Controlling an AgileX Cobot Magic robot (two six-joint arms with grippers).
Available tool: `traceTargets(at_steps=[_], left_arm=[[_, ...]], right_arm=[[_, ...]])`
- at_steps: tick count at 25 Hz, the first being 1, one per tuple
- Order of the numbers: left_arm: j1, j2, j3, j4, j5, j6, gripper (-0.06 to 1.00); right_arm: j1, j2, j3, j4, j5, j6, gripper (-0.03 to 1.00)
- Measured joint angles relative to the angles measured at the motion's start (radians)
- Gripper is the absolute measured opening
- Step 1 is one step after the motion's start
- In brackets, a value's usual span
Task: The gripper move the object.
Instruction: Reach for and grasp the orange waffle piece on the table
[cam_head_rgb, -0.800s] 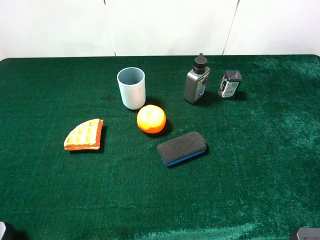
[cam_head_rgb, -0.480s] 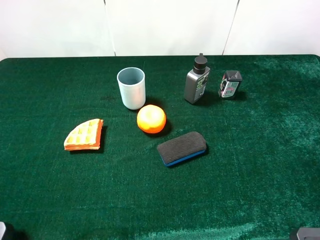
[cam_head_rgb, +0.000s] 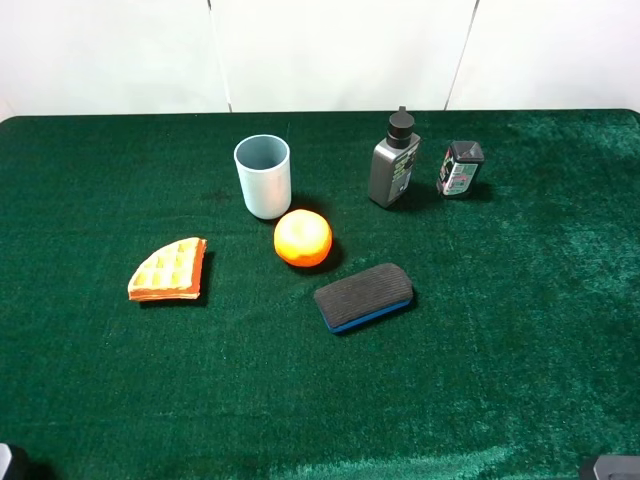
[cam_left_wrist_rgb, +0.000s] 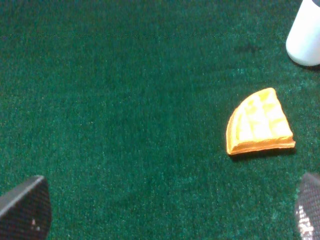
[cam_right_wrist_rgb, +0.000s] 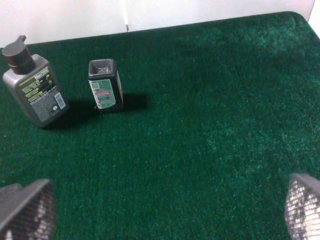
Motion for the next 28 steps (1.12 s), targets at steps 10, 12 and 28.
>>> traceTargets(at_steps=[10, 12, 28], left_arm=[[0.000, 0.000, 0.000, 0.000, 0.000, -0.006, 0.99], [0.000, 0.000, 0.000, 0.000, 0.000, -0.008, 0.99], [0.000, 0.041, -0.012, -0.003, 0.011, -0.049, 0.98]], right_arm=[[0.000, 0.000, 0.000, 0.000, 0.000, 0.000, 0.70], [0.000, 0.000, 0.000, 0.000, 0.000, 0.000, 0.70], [0.000, 0.000, 0.000, 0.000, 0.000, 0.000, 0.70]])
